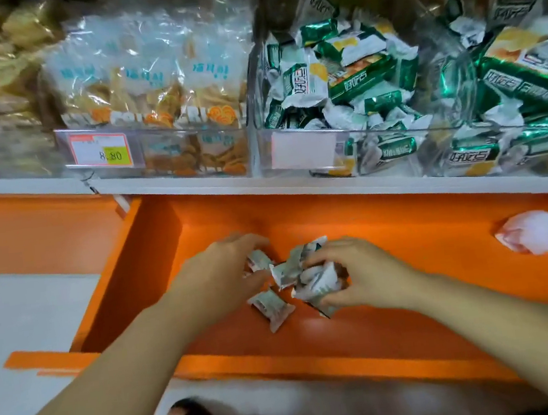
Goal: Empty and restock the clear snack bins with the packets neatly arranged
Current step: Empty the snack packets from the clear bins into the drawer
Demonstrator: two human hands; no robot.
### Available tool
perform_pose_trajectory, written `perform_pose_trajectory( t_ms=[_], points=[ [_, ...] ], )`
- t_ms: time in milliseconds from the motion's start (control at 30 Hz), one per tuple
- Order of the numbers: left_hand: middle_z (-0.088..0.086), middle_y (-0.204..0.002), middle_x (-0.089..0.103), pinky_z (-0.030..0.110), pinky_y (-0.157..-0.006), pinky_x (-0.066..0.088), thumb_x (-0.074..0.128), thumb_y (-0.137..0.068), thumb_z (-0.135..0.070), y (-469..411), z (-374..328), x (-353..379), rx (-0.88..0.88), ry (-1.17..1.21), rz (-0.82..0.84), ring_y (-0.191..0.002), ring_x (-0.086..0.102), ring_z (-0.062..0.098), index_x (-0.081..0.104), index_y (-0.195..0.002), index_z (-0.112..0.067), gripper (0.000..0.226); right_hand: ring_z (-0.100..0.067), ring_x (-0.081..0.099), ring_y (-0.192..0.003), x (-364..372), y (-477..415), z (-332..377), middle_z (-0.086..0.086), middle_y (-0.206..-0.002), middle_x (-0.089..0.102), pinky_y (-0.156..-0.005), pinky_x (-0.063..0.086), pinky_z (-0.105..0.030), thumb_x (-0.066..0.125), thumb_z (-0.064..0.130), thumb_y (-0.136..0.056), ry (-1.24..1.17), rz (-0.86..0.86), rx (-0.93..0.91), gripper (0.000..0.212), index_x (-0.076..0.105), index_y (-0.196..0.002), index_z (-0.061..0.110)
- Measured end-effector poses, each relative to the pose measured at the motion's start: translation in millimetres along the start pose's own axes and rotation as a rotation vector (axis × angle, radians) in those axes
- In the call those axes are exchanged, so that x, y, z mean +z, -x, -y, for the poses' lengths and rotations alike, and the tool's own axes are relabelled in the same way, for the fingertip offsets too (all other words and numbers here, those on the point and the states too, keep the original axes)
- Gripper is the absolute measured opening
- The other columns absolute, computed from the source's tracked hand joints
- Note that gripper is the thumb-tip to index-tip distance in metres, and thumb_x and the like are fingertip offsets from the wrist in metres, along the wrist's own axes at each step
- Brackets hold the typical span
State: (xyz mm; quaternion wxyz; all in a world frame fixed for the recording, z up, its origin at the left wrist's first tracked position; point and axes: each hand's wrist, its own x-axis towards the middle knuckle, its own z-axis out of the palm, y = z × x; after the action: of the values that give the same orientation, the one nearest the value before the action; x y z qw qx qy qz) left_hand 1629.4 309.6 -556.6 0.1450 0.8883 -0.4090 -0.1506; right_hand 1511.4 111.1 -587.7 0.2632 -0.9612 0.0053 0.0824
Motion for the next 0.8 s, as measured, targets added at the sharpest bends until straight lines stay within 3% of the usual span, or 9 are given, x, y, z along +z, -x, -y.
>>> perform_pose_trajectory(
  t_ms=[67, 167, 300, 400, 500, 633, 733, 800],
  points=[
    [-0.013, -0.13, 0.053, 0.026, -0.077, 0.05, 0.057, -0.091, -0.039, -6.7, 15.2, 6.7, -0.079, -0.061, -0.027, -0.108, 0.058, 0.011, 0.046, -0.131, -0.041, 0.042, -0.015, 0.047, -0.122, 30.7, -23.4, -19.7, 0.005, -0.134, 0.054, -0.091, 0.036, -0.021, 0.075, 0.038, -0.078, 0.039, 0.071, 0.044, 0.059, 0.055, -0.131, 0.023],
    [-0.011, -0.132, 0.054, 0.033, -0.08, 0.054, 0.055, -0.092, -0.042, -15.0, 31.5, 11.6, -0.141, -0.091, -0.025, -0.108, 0.059, 0.013, 0.046, -0.132, -0.038, 0.041, -0.02, 0.05, -0.122, 65.6, -58.0, -38.2, 0.0, -0.134, 0.055, -0.097, 0.041, -0.031, 0.075, 0.033, -0.078, 0.065, 0.142, 0.112, 0.058, 0.055, -0.13, 0.02],
    [-0.011, -0.128, 0.055, 0.036, -0.079, 0.055, 0.054, -0.093, -0.042, -20.7, 44.7, 12.0, -0.163, -0.077, -0.018, -0.105, 0.06, 0.013, 0.047, -0.13, -0.038, 0.038, -0.022, 0.046, -0.126, 91.7, -90.6, -39.9, -0.005, -0.142, 0.048, -0.097, 0.035, -0.026, 0.066, 0.021, -0.086, 0.134, 0.201, 0.131, 0.059, 0.044, -0.14, 0.023],
    [-0.013, -0.127, 0.055, 0.035, -0.079, 0.054, 0.054, -0.092, -0.04, -24.2, 44.0, 6.1, -0.146, -0.071, -0.083, -0.106, 0.06, 0.013, 0.05, -0.128, -0.038, 0.036, -0.018, 0.041, -0.13, 96.2, -94.3, -34.1, 0.001, -0.15, 0.038, -0.102, 0.034, -0.027, 0.062, 0.012, -0.089, 0.032, 0.159, 0.157, 0.063, 0.038, -0.144, 0.027],
    [-0.013, -0.121, 0.059, 0.032, -0.074, 0.053, 0.056, -0.092, -0.034, -26.9, 36.3, -6.1, -0.07, -0.029, -0.244, -0.101, 0.062, 0.012, 0.057, -0.124, -0.034, 0.031, -0.018, 0.05, -0.121, 72.2, -82.3, -24.6, 0.0, -0.138, 0.051, -0.097, 0.039, -0.026, 0.065, 0.01, -0.086, -0.13, 0.053, 0.145, 0.052, 0.051, -0.135, 0.021],
    [-0.005, -0.111, 0.065, 0.03, -0.064, 0.046, 0.059, -0.091, -0.021, -31.7, 21.6, -25.6, 0.037, 0.038, -0.477, -0.075, 0.057, 0.016, 0.064, -0.116, -0.025, 0.026, -0.005, 0.057, -0.103, 11.6, -54.6, -5.0, 0.007, -0.115, 0.065, -0.09, 0.044, -0.02, 0.066, 0.019, -0.088, -0.143, -0.046, 0.072, 0.032, 0.064, -0.119, 0.02],
    [0.003, -0.108, 0.065, 0.029, -0.069, 0.044, 0.058, -0.09, -0.016, -35.7, 8.6, -38.3, 0.104, 0.035, -0.606, -0.086, 0.062, 0.023, 0.065, -0.113, -0.016, 0.024, 0.009, 0.054, -0.088, -38.2, -32.2, 13.0, 0.016, -0.106, 0.063, -0.082, 0.039, -0.001, 0.066, 0.022, -0.088, -0.1, -0.142, 0.033, 0.027, 0.066, -0.115, 0.023],
    [0.006, -0.109, 0.064, 0.033, -0.073, 0.046, 0.058, -0.09, -0.014, -38.5, 1.8, -45.2, 0.155, 0.021, -0.658, -0.093, 0.062, 0.026, 0.064, -0.114, -0.012, 0.025, 0.01, 0.056, -0.089, -68.7, -21.6, 26.3, 0.019, -0.098, 0.062, -0.081, 0.04, -0.001, 0.067, 0.021, -0.088, -0.114, -0.209, 0.005, 0.023, 0.067, -0.111, 0.024]
  ],
)
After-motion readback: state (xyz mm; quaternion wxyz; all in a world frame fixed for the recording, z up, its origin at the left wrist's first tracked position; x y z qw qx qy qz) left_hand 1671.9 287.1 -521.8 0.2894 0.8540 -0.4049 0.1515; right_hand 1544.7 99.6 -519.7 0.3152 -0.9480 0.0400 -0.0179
